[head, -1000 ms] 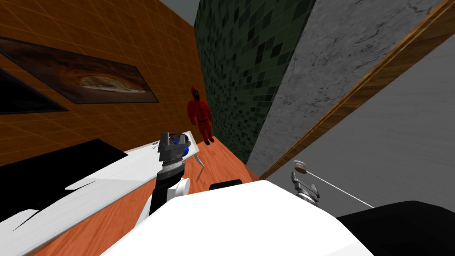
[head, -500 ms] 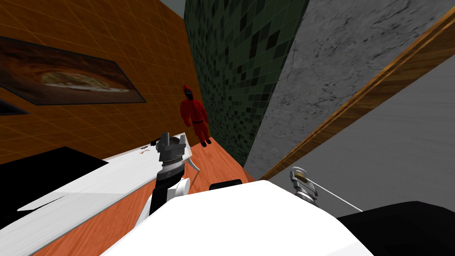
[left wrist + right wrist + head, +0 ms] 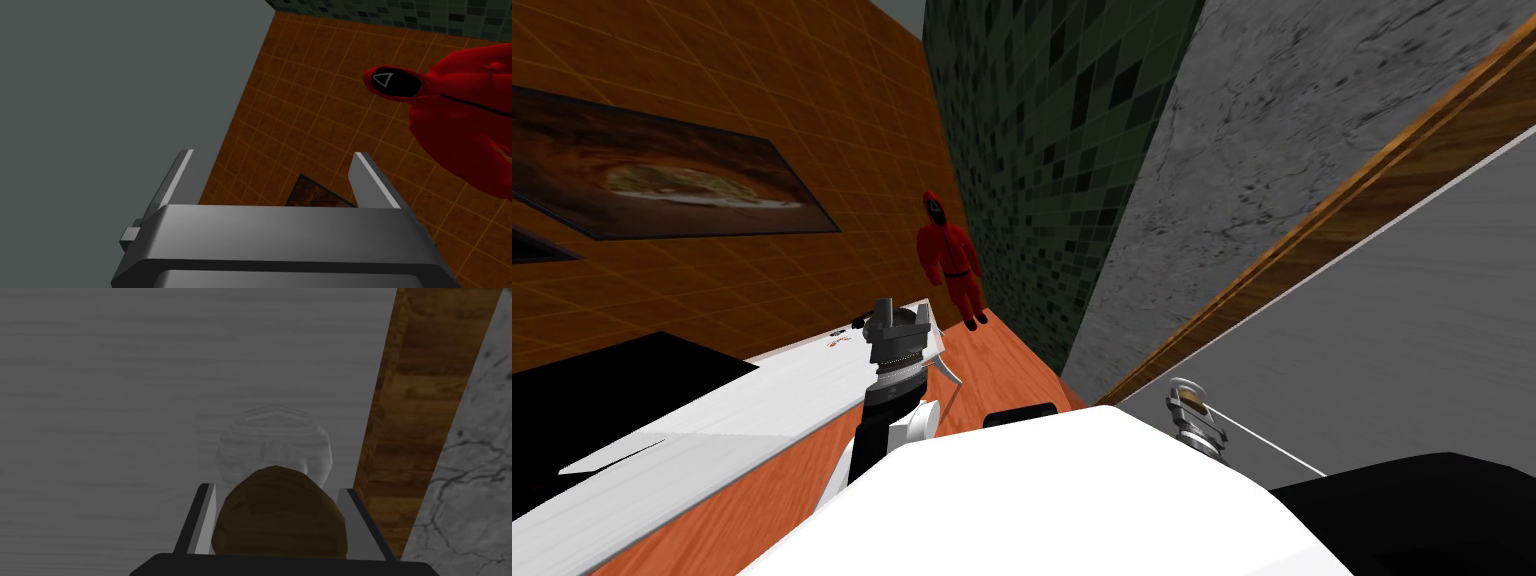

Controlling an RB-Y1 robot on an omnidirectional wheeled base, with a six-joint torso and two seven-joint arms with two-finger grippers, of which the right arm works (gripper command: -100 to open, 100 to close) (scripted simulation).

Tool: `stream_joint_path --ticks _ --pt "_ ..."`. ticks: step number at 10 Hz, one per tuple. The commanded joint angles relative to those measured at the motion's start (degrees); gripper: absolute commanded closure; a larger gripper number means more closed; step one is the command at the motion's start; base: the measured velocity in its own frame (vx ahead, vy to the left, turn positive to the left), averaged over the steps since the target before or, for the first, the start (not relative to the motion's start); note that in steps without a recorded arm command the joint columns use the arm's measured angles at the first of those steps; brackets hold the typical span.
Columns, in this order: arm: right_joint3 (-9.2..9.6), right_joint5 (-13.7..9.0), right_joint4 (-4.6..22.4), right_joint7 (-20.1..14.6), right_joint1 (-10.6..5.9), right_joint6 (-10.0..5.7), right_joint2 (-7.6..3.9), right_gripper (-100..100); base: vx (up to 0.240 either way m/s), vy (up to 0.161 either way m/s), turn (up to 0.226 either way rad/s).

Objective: Pull the door open

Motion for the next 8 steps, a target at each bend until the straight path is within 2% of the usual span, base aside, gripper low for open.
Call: stream_joint_path --ticks 1,2,3,5,8 --pt "-0.02 -0.03 -0.05 -0.03 -0.03 -0.13 0.03 100 -0.005 0.006 0.0" --pt "-0.02 -0.03 -0.05 -0.03 -0.03 -0.13 0.03 100 0.0 0.0 0.0" --pt "0.12 0.03 -0.1 -2.19 -0.12 0.14 0.15 100 -0.012 -0.006 -0.006" --pt "0.19 0.04 -0.18 -3.69 -0.21 0.21 0.21 100 -0.018 -0.003 -0.002" --pt "0.37 0.08 -0.43 -7.85 -0.49 0.43 0.37 100 -0.02 0.001 -0.005"
